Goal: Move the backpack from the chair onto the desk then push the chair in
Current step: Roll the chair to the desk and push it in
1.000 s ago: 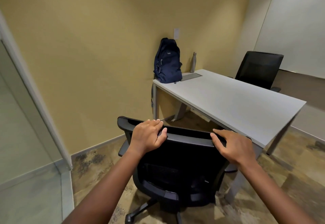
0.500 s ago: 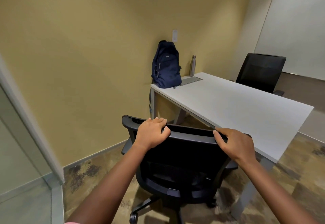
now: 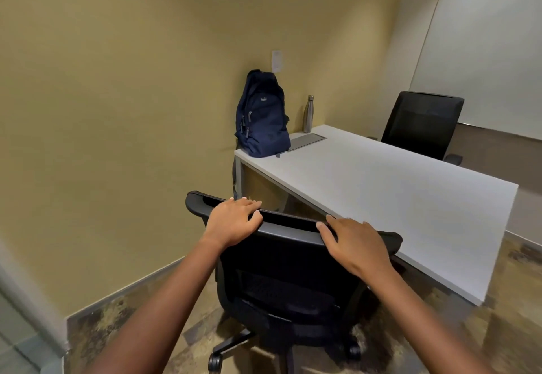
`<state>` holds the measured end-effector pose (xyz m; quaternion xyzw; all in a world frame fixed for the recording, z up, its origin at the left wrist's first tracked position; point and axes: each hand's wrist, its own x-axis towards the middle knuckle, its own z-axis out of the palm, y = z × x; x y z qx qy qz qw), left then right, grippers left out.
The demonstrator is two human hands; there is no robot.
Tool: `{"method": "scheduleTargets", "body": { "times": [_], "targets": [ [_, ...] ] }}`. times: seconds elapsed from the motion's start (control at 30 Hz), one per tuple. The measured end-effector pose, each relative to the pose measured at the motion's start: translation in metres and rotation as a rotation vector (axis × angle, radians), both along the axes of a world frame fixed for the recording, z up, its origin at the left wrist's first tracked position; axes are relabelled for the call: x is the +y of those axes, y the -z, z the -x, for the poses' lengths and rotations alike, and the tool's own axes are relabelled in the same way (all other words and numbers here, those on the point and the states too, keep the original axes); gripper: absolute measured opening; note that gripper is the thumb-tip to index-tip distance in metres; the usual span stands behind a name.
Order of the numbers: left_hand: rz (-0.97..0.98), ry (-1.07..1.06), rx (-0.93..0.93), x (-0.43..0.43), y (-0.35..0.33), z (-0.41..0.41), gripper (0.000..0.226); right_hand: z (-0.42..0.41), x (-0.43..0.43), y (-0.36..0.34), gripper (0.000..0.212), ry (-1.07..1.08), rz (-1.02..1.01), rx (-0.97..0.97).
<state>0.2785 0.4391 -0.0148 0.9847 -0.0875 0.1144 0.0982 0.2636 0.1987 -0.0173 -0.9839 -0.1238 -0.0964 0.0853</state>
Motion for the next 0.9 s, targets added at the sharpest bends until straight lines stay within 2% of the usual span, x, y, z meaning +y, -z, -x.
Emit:
{"method": "scheduleTargets", "body": {
  "times": [0.17, 0.43, 0.63, 0.77, 0.8, 0.9],
  "targets": [
    [-0.009, 0.073, -0.02, 0.028, 0.003, -0.044, 0.063, -0.026, 0.044, 0.004, 0.068, 0.078, 0.002, 0.006],
    [0.013, 0.211, -0.008, 0.068, 0.003, -0.119, 0.062, -0.07, 0.089, 0.004, 0.071, 0.226, -0.017, -0.091],
    [0.04, 0.266, -0.053, 0.085, 0.002, -0.175, 0.059, -0.114, 0.114, 0.007, 0.07, 0.327, -0.042, -0.092],
    [0.038, 0.312, -0.081, 0.09, 0.001, -0.213, 0.069, -0.148, 0.121, 0.007, 0.066, 0.369, -0.039, -0.097],
    [0.038, 0.319, -0.086, 0.091, 0.001, -0.224, 0.068, -0.157, 0.121, 0.007, 0.066, 0.379, -0.043, -0.096],
    [0.056, 0.33, -0.099, 0.092, 0.003, -0.258, 0.048, -0.186, 0.123, 0.008, 0.066, 0.401, -0.039, -0.1]
  ]
}}
